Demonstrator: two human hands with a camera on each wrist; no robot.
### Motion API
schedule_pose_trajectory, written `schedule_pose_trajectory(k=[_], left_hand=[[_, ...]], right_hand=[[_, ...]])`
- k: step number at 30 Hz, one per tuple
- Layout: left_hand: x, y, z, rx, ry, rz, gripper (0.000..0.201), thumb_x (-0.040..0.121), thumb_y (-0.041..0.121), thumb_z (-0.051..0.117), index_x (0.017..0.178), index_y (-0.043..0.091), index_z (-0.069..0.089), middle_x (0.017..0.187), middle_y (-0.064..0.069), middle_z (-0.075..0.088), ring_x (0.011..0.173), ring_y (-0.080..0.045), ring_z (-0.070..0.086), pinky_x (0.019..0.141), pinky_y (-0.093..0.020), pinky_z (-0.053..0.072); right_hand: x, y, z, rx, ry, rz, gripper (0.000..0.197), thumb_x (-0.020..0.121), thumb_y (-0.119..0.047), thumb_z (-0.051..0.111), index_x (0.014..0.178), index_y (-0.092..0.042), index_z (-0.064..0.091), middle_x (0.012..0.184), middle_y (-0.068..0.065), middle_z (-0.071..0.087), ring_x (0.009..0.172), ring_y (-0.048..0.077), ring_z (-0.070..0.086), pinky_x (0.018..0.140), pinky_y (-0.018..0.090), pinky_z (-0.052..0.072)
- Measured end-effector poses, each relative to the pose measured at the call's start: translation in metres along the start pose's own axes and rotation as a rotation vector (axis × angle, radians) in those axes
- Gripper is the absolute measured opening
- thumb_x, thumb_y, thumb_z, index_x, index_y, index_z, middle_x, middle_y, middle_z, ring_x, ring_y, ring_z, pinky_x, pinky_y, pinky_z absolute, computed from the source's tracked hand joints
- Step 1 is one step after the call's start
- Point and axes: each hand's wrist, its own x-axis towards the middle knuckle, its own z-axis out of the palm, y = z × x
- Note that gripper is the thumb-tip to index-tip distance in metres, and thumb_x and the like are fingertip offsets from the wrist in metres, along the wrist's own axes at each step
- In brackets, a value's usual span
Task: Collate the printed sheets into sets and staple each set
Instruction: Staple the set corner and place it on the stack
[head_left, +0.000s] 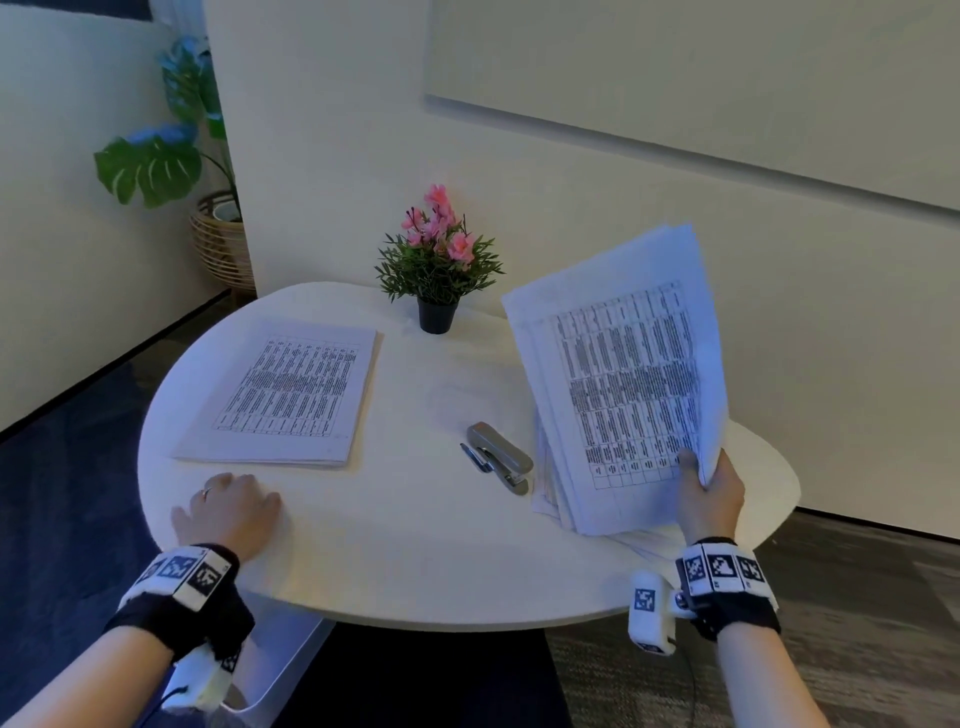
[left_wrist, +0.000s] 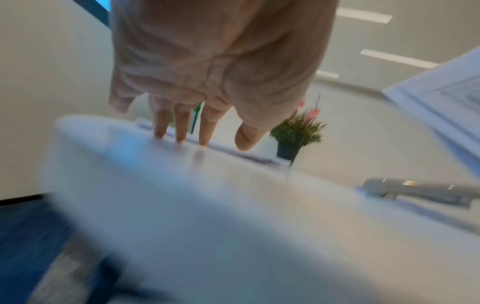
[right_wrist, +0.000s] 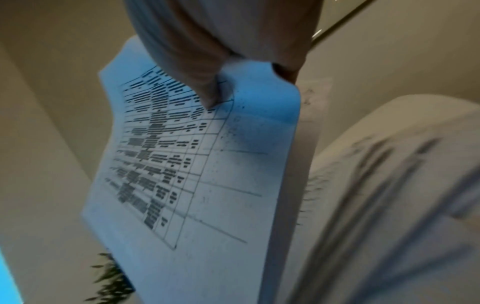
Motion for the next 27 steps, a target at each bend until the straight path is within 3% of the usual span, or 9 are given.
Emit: schedule_pose_trajectory(k=[6, 11, 14, 15, 17, 20, 22, 25, 27], left_hand=[[-0.022, 0.080, -0.073, -0.527, 0.123, 0.388, 0.088, 0.078, 0.069, 0.046, 0.146, 0.016, 0.028, 0.148, -0.010, 0.032, 0.135, -0.025, 0.036, 0.109, -0.046, 0.033], [-0.045, 0.133, -0.126, -0.951, 0.256, 0.465, 0.106, 0.062, 0.050, 0.078, 0.147, 0.018, 0.022, 0.138, 0.008, 0.040, 0.123, -0.008, 0.042, 0.100, -0.027, 0.037], [-0.049, 0.142, -0.134, -1.142, 0.340, 0.469, 0.082, 0.062, 0.035, 0.086, 0.131, 0.019, 0.043, 0.121, 0.010, 0.056, 0.107, -0.004, 0.057, 0.088, -0.026, 0.052], [-0.052, 0.142, -0.135, -1.166, 0.388, 0.482, 0.068, 0.064, 0.033, 0.086, 0.120, 0.019, 0.051, 0.111, 0.011, 0.061, 0.099, 0.001, 0.061, 0.081, -0.024, 0.055], [-0.059, 0.144, -0.137, -1.194, 0.479, 0.500, 0.045, 0.068, 0.027, 0.084, 0.104, 0.022, 0.057, 0.095, 0.020, 0.062, 0.082, 0.015, 0.061, 0.070, -0.012, 0.054], [-0.070, 0.143, -0.141, -1.166, 0.566, 0.594, 0.024, 0.075, 0.022, 0.079, 0.094, 0.022, 0.064, 0.082, 0.027, 0.060, 0.070, 0.018, 0.059, 0.065, -0.008, 0.051], [-0.074, 0.140, -0.143, -1.086, 0.603, 0.719, 0.015, 0.078, 0.022, 0.077, 0.080, 0.027, 0.063, 0.065, 0.032, 0.060, 0.064, 0.018, 0.056, 0.060, -0.007, 0.047], [-0.086, 0.139, -0.151, -0.901, 0.715, 0.957, 0.038, 0.086, 0.021, 0.069, 0.062, 0.037, 0.045, 0.065, 0.028, 0.053, 0.058, 0.011, 0.046, 0.053, -0.012, 0.036], [-0.093, 0.139, -0.158, -0.823, 0.789, 1.033, 0.047, 0.090, 0.013, 0.064, 0.071, 0.046, 0.035, 0.067, 0.032, 0.050, 0.058, 0.007, 0.043, 0.052, -0.016, 0.033]], right_hand=[[-0.019, -0.053, 0.013, 0.224, -0.193, -0.092, 0.009, 0.090, -0.009, 0.061, 0.100, -0.011, 0.061, 0.092, 0.011, 0.061, 0.086, 0.019, 0.055, 0.076, 0.029, 0.040], [-0.040, -0.083, 0.031, 0.246, -0.328, -0.202, 0.013, 0.087, -0.009, 0.066, 0.077, -0.015, 0.061, 0.073, 0.009, 0.060, 0.064, 0.011, 0.051, 0.059, 0.025, 0.041], [-0.046, -0.091, 0.044, 0.293, -0.417, -0.174, 0.021, 0.084, -0.013, 0.070, 0.067, -0.017, 0.057, 0.060, -0.009, 0.059, 0.053, -0.004, 0.050, 0.049, 0.009, 0.038], [-0.046, -0.092, 0.050, 0.265, -0.481, -0.179, 0.021, 0.084, -0.013, 0.070, 0.067, -0.016, 0.058, 0.057, -0.012, 0.059, 0.051, -0.005, 0.052, 0.048, 0.008, 0.039], [-0.042, -0.085, 0.065, 0.090, -0.640, -0.167, 0.009, 0.083, -0.016, 0.072, 0.083, -0.012, 0.065, 0.073, -0.008, 0.067, 0.064, -0.002, 0.061, 0.054, 0.011, 0.044], [-0.027, -0.060, 0.094, -0.399, -0.754, -0.211, 0.047, 0.083, -0.027, 0.071, 0.123, -0.010, 0.055, 0.124, 0.007, 0.057, 0.113, 0.021, 0.055, 0.089, 0.030, 0.046], [-0.022, -0.047, 0.111, -0.638, -0.804, -0.208, 0.060, 0.087, -0.034, 0.066, 0.136, -0.009, 0.043, 0.140, 0.008, 0.043, 0.128, 0.025, 0.043, 0.104, 0.035, 0.036], [-0.022, -0.038, 0.131, -0.739, -0.898, -0.203, 0.047, 0.083, -0.041, 0.066, 0.114, -0.008, 0.055, 0.113, 0.012, 0.059, 0.100, 0.028, 0.058, 0.086, 0.038, 0.050], [-0.023, -0.034, 0.142, -0.738, -0.928, -0.205, 0.032, 0.085, -0.037, 0.062, 0.097, -0.009, 0.054, 0.091, 0.009, 0.060, 0.079, 0.025, 0.057, 0.067, 0.032, 0.049]])
